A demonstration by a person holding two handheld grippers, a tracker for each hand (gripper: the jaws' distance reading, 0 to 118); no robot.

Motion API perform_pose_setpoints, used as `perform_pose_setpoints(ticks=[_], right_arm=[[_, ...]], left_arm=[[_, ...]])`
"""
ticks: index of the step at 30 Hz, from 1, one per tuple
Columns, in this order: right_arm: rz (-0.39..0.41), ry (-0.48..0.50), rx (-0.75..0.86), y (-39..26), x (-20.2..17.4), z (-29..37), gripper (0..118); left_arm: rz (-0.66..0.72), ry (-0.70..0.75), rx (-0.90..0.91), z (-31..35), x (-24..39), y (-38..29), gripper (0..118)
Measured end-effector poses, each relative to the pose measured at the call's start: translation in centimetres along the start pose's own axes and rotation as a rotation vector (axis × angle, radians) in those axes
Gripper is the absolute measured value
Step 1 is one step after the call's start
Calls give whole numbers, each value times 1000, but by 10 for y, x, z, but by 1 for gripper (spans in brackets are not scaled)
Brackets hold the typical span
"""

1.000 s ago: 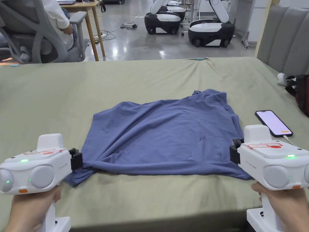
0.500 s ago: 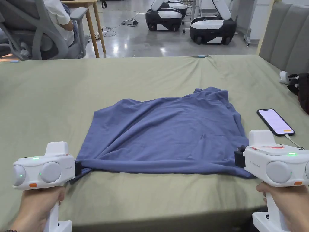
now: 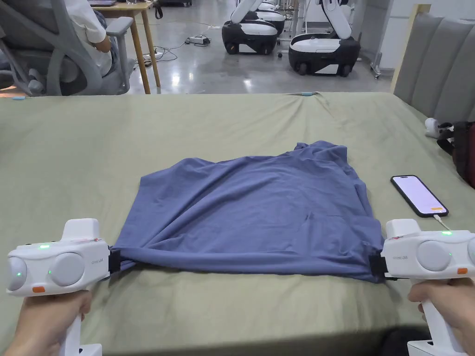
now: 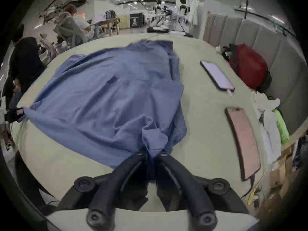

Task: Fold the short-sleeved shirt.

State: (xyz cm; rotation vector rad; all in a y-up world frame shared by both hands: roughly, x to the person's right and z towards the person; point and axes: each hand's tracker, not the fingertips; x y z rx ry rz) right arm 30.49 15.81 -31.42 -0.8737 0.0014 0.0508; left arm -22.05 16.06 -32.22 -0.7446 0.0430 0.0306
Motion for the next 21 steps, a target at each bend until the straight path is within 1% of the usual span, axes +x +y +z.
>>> perform_pose_setpoints(ticks=[1, 3, 4, 8, 10, 12, 15, 17, 19, 21], right_arm=[[-4, -2, 45, 1, 1, 8, 8], [-53, 6, 95, 6, 6, 23, 8], [-48, 9, 147, 11, 4, 36, 8], [-25, -39, 273, 45, -4, 67, 8], [-22, -51, 340, 67, -9, 71, 8], [-21, -50, 361, 96, -4, 56, 8], [-6, -77, 338, 138, -6, 17, 8], [-14, -82, 321, 158, -5, -21, 8], [-7, -80, 253, 168, -9, -66, 8], [-12, -94, 169, 168, -10, -107, 8]], left_arm=[[-5, -5, 11, 3, -1, 0, 1], [-1, -15, 31, 12, -2, 6, 1], [6, -27, 47, 18, -3, 11, 1], [23, -64, 156, 40, 0, 45, 1], [18, -64, 197, 44, 2, 69, 1], [9, -64, 219, 41, 7, 93, 1], [-24, -25, 192, 0, 13, 130, 1], [-55, -4, 156, -35, 19, 142, 1], [-115, 38, 95, -81, 28, 145, 1], [-140, 53, 18, -118, 35, 139, 1]])
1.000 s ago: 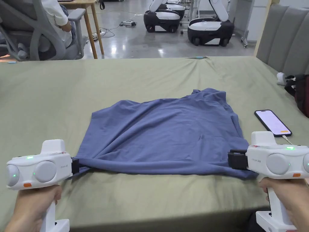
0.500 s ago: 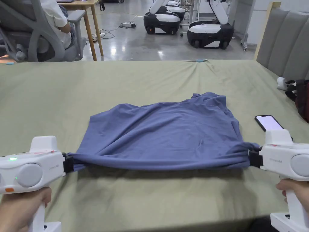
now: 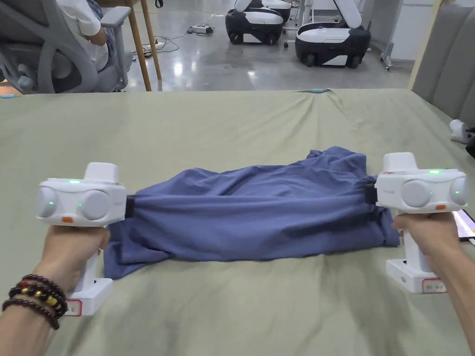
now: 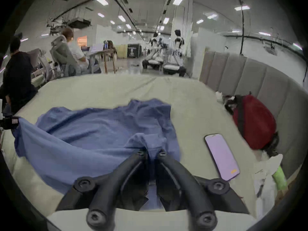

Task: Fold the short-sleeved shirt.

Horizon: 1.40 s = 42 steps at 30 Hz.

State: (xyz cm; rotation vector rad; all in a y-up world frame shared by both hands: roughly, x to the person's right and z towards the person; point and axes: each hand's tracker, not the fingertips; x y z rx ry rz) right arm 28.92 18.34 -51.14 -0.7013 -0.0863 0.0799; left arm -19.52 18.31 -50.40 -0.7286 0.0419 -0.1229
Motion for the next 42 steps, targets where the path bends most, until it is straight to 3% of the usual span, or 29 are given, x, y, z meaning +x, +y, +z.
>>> perform_pose_setpoints(ticks=[3, 6, 7, 8, 9, 10, 11, 13, 15, 16, 17, 18, 19, 20, 27, 28, 29, 31, 32, 34, 36, 37, 39, 40, 42], right_arm=[[26, -20, -99, -18, -11, -31, 8], [20, -24, -54, -23, -10, -32, 9], [14, -9, -13, -20, -7, -28, 23], [-5, 2, 21, -18, -5, -20, 51], [-28, 0, 49, -15, -3, -10, 87], [-33, 11, 71, -15, -2, 7, 118], [-36, 8, 122, -14, -4, 26, 115], [-54, 5, 130, -23, -6, 50, 110], [-54, -2, 135, -38, -11, 73, 106], [-55, -3, 141, -48, -15, 81, 93], [-57, -3, 144, -57, -17, 88, 73], [-56, -3, 144, -64, -20, 92, 42], [-57, 3, 135, -71, -16, 89, 1], [-66, 0, 129, -78, -18, 92, 0], [-85, 8, 150, -94, -21, 115, 0], [-92, 19, 148, -93, -20, 116, 0], [-92, 27, 148, -93, -19, 116, 0], [-85, 33, 146, -93, -21, 119, 0], [-82, 32, 142, -93, -21, 117, 0], [-80, 37, 130, -95, -21, 112, 0], [-78, 44, 116, -97, -20, 107, 0], [-73, 42, 104, -97, -20, 103, 0], [-51, 33, 78, -96, -19, 96, 0], [-45, 32, 71, -95, -16, 93, 0], [-41, 31, 68, -89, -10, 89, 0]], left_arm=[[-23, -4, -94, -33, 11, -16, 1], [10, -9, -86, -37, 9, -24, 2], [49, -11, -53, -31, 5, -22, 8], [79, -11, -29, -25, 0, -20, 23], [117, -9, 6, -15, -6, -18, 54], [143, -17, 35, -4, -13, -17, 101], [159, -19, 75, 12, -17, -19, 118], [177, -15, 160, 41, -23, -26, 108], [156, 7, 140, 62, -24, -40, 108], [148, 15, 140, 72, -23, -52, 99], [143, 15, 150, 79, -19, -64, 82], [133, 11, 162, 85, -17, -74, 57], [129, 14, 173, 92, -14, -85, 12], [123, 23, 174, 97, -11, -95, 0], [122, -22, 146, 94, -20, -101, 0], [130, -23, 148, 87, -23, -95, 11], [134, -22, 147, 79, -25, -89, 39], [152, -31, 95, 65, -17, -79, 111], [162, -26, 29, 50, -17, -76, 117], [162, -14, -39, 32, -12, -73, 97], [145, -37, -59, 17, -5, -76, 92], [123, -47, -94, 10, 0, -80, 78], [95, -7, -103, -1, 2, -80, 75], [85, 0, -95, 6, 4, -75, 63], [76, 24, -27, 17, 4, -68, 1]])
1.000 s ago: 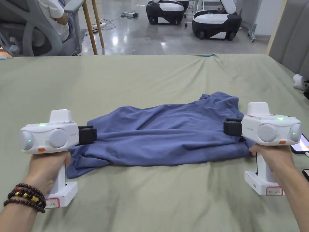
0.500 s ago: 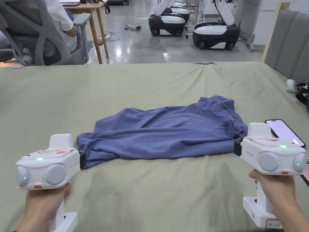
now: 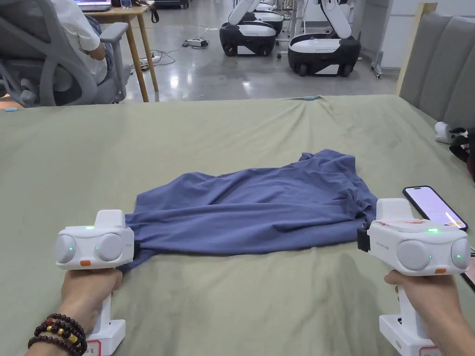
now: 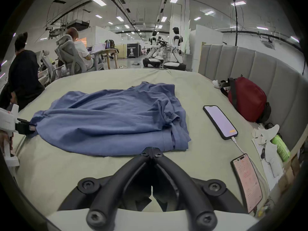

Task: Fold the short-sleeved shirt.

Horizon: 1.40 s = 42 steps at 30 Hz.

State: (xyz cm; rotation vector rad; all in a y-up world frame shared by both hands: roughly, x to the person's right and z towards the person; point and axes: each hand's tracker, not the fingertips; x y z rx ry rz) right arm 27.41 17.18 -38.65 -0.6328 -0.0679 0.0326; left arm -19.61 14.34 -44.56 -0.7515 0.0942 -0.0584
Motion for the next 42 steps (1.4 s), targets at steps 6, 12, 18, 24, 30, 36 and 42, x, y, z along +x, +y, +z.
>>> perform_pose_setpoints(ticks=[6, 12, 18, 24, 30, 36, 42], right_arm=[[-9, -6, 14, 33, 28, -37, 118], [12, -20, -220, 35, 26, -60, 96], [-3, 63, -201, 29, 27, -78, 10], [30, 19, -191, 30, 20, -50, 10], [93, -22, -175, -14, 14, 51, 10], [177, -9, -345, -60, 21, 20, 10], [173, -110, -299, -49, 22, 30, 92]], left_arm=[[8, -44, -7, 4, -10, -1, 0], [-7, -41, -8, 3, -7, 3, 0], [-27, -40, -10, 1, -7, 1, 0], [-49, -63, 51, 43, -15, 4, 0], [-77, -89, 79, 124, -33, -38, 0], [-156, -96, -60, 96, -23, -93, 0], [-134, -55, -26, 88, -15, -92, 30]])
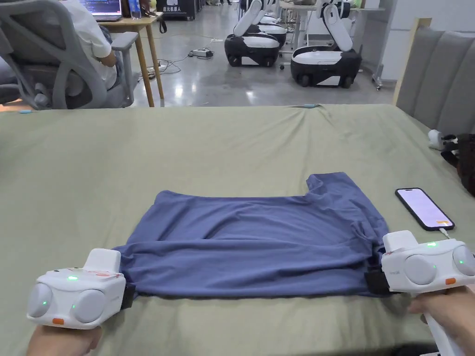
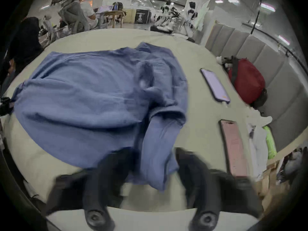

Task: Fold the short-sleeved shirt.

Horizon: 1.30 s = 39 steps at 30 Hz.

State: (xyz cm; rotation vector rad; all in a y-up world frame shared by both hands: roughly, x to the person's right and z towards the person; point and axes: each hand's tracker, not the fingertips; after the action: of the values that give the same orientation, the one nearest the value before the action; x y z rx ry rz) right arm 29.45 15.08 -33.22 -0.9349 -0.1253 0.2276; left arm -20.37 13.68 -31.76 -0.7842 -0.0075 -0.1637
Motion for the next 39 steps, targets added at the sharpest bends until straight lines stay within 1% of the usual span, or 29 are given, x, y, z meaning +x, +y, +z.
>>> perform_pose_setpoints(ticks=[1, 2, 3, 4, 5, 6, 7, 8, 9, 10, 11, 14, 18, 21, 22, 24, 25, 26, 27, 28, 30, 32, 33, 34, 35, 36, 37, 38, 39], right_arm=[[-26, -8, 15, -2, 3, 7, 116], [-49, 26, 59, -6, 4, 20, 118], [-61, 57, 104, -9, 4, 33, 118], [-76, 87, 177, -10, 3, 44, 118], [-82, 97, 216, -10, 1, 50, 115], [-82, 100, 261, -11, -3, 57, 105], [-76, 105, 303, -12, -6, 65, 76], [-67, 109, 340, -12, -9, 68, 39], [-54, 107, 352, -11, -12, 69, 4], [-50, 101, 345, -9, -16, 69, 0], [-45, 94, 347, -9, -20, 69, 0], [-50, 121, 340, -3, -24, 68, 0], [-48, 126, 343, 5, -27, 65, 0], [-72, 144, 342, 8, -25, 60, 0], [-73, 145, 342, 9, -25, 56, 0], [-75, 144, 332, 11, -25, 48, 0], [-75, 144, 326, 12, -25, 44, 0], [-79, 147, 316, 12, -24, 39, 0], [-83, 149, 306, 12, -23, 35, 0], [-87, 151, 298, 12, -22, 31, 0], [-87, 145, 283, 13, -20, 25, 0], [-80, 132, 267, 17, -16, 19, 0], [-78, 128, 262, 20, -14, 17, 0], [-79, 125, 260, 26, -11, 14, 0], [-81, 121, 262, 34, -7, 12, 0], [-86, 111, 272, 44, -3, 8, 0], [-96, 89, 279, 60, 2, 2, 11], [-96, 81, 275, 75, 6, -5, 38], [-97, 74, 270, 95, 13, -15, 75]], left_arm=[[27, 2, 22, 3, -3, 2, 72], [38, 21, 33, 8, -6, 5, 103], [52, 41, 41, 13, -8, 6, 118], [70, 33, 68, 21, -12, 9, 110], [74, 40, 119, 29, -14, 14, 108], [98, 16, 147, 37, -14, 16, 104], [103, 29, 157, 42, -14, 21, 85], [94, 43, 174, 48, -12, 25, 62], [85, 43, 196, 54, -11, 28, 24], [70, 41, 223, 56, -9, 30, 13], [69, 39, 228, 57, -8, 35, 1], [106, 4, 236, 56, -10, 49, 0], [108, -15, 225, 38, -12, 98, 0], [91, -35, 196, -3, -14, 148, 2], [92, -41, 170, -26, -12, 165, 24], [78, -42, 83, -74, -10, 187, 82], [85, -37, 44, -99, -10, 194, 105], [89, -17, -2, -124, -6, 200, 106], [95, -14, -24, -141, -6, 203, 99], [103, -2, -50, -157, -5, 204, 87], [103, 2, -91, -181, -2, 199, 83], [84, -6, -145, -194, 3, 192, 74], [96, -19, -118, -189, 3, 189, 66], [123, 5, -84, -182, 3, 191, 32], [130, 5, -66, -175, 4, 193, 2], [124, -15, -46, -170, 5, 194, 2], [79, 49, -33, -165, 9, 195, 2], [66, 35, -31, -164, 13, 195, 2], [58, 36, -34, -163, 14, 195, 2]])
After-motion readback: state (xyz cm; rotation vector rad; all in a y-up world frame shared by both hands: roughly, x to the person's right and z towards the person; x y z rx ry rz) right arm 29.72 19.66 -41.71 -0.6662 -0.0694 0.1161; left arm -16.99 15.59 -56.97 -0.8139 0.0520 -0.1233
